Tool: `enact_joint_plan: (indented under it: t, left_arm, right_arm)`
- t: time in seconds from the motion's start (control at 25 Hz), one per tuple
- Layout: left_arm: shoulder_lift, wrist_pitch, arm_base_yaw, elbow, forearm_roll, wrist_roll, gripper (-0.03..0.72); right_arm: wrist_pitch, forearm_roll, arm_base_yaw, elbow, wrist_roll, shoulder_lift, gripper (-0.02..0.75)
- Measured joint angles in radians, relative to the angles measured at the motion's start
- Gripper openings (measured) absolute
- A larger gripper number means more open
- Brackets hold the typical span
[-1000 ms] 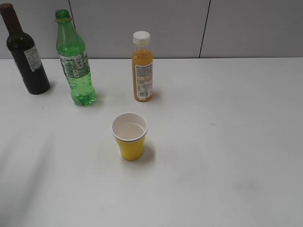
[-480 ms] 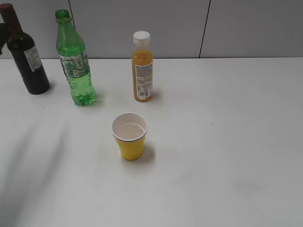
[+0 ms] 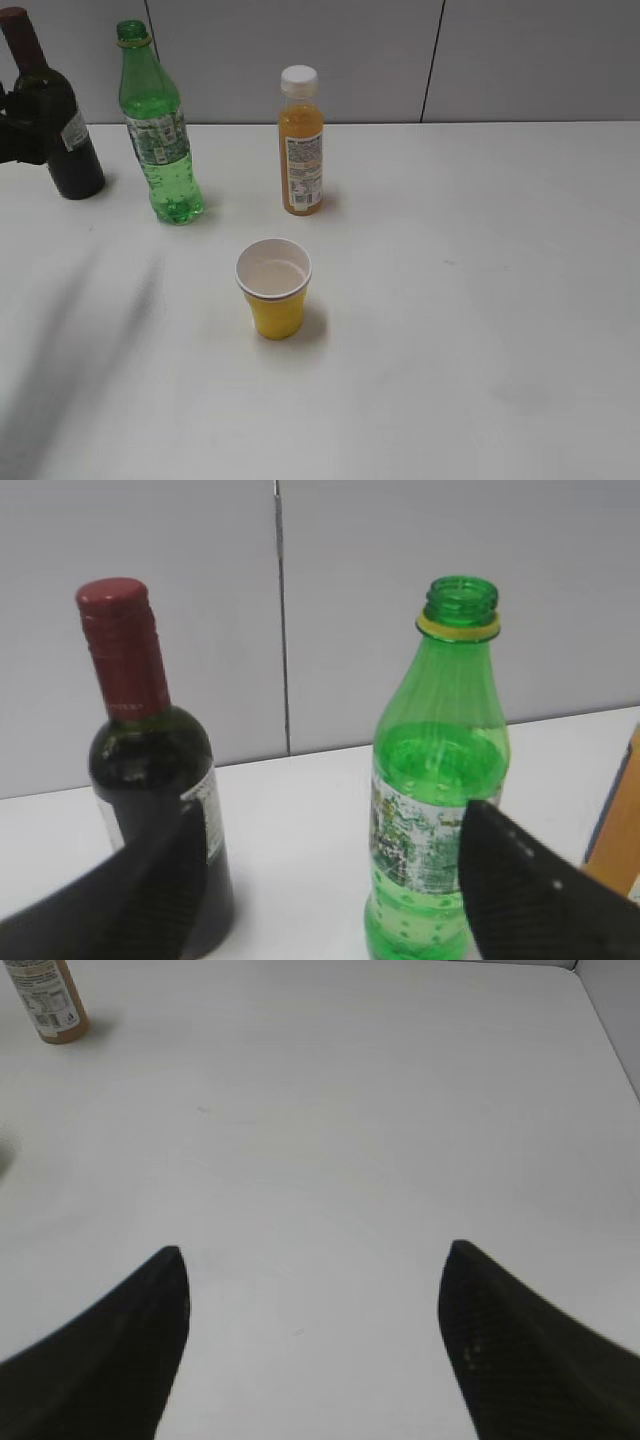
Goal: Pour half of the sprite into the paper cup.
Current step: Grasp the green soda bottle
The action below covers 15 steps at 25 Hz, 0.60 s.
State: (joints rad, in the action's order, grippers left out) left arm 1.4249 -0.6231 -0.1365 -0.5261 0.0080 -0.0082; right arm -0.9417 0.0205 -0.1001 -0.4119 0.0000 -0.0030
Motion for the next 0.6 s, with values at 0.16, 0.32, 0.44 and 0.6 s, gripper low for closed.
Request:
enact_joint_plan:
  t: [0.16,0.32,0.44,0.6]
  left_arm:
    - [0.064,-0.053,0.000,0.000,0.063,-0.046,0.592]
    - [0.121,-0.119,0.000,0.000,0.132,-0.093,0.592]
    - [0.154,-0.166,0.000,0.000,0.204,-0.119,0.592]
    - [0.205,-0.215,0.000,0.009,0.232,-0.149,0.592]
  right_arm:
    - [0.000,0.000,0.000,0.000,0.000,0.000,0.583]
    - [0.000,0.000,0.000,0.000,0.000,0.000,0.583]
    - [0.000,0.000,0.000,0.000,0.000,0.000,0.583]
    - [0.000,0.000,0.000,0.000,0.000,0.000,0.583]
